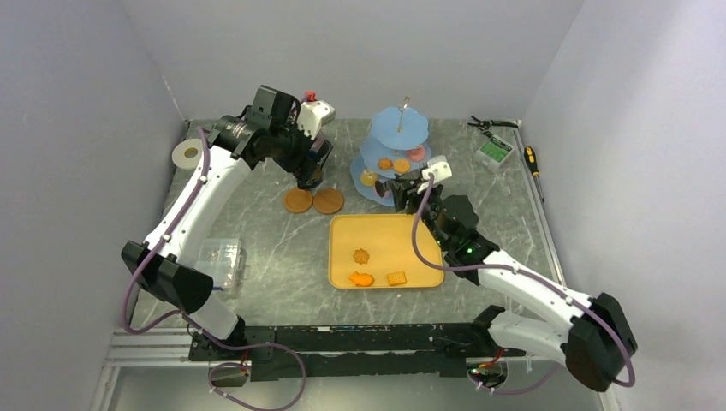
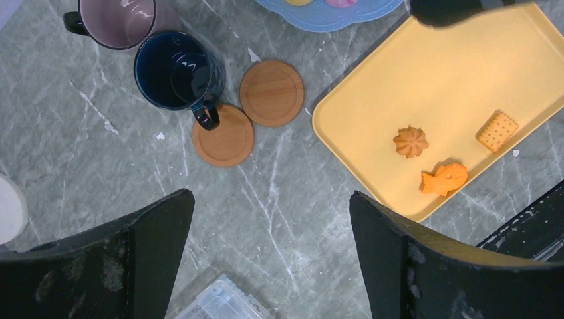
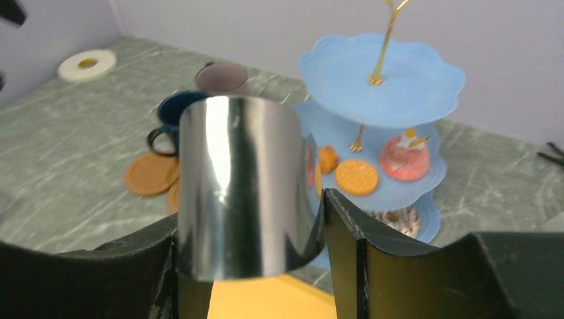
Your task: Serve the afternoon tea
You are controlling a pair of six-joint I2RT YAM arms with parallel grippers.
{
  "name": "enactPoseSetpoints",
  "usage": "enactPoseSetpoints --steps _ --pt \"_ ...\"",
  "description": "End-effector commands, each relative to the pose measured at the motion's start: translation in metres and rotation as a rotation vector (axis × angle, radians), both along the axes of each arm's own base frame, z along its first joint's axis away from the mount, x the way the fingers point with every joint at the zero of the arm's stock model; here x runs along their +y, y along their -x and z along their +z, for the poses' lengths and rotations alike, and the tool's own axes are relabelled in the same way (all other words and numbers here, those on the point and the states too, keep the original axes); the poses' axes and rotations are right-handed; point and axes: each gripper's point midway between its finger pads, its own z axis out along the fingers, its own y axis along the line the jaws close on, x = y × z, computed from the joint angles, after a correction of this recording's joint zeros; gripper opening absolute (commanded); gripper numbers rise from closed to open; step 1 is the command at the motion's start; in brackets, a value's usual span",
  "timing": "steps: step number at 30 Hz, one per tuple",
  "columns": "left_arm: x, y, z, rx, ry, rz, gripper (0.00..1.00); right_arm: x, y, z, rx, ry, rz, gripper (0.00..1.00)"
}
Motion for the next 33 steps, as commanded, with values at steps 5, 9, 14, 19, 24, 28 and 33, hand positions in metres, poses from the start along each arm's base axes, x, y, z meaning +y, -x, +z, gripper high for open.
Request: enactPoseSetpoints --steps 5,9,14,19,24,28,33 --pt "-0.002 0.004 0.012 -0.024 0.025 -0.028 0.93 0.004 0.056 -0.037 0.213 0.002 0.139 0.56" --pt "-0.002 0.003 0.010 -0.021 0.022 -0.032 0.93 -0.001 0.080 -0.049 0.279 -0.024 0.144 0.56" --pt "-0.005 0.001 0.010 -0.020 0.027 -0.035 0.93 0.000 0.103 -0.073 0.361 0.037 0.131 0.56" --pt "-0.005 0.001 0.010 -0.021 0.028 -0.035 0.93 0.001 0.113 -0.089 0.412 0.067 0.094 0.56" --pt "-0.004 0.002 0.010 -0.022 0.023 -0.034 0.93 -0.004 0.116 -0.098 0.418 0.104 0.016 0.55" --pt "-0.003 0.001 0.011 -0.029 0.017 -0.035 0.93 -0.006 0.118 -0.102 0.425 0.138 -0.034 0.54" --pt "-0.003 0.001 0.011 -0.028 0.020 -0.036 0.93 0.002 0.127 -0.102 0.431 0.140 -0.044 0.54"
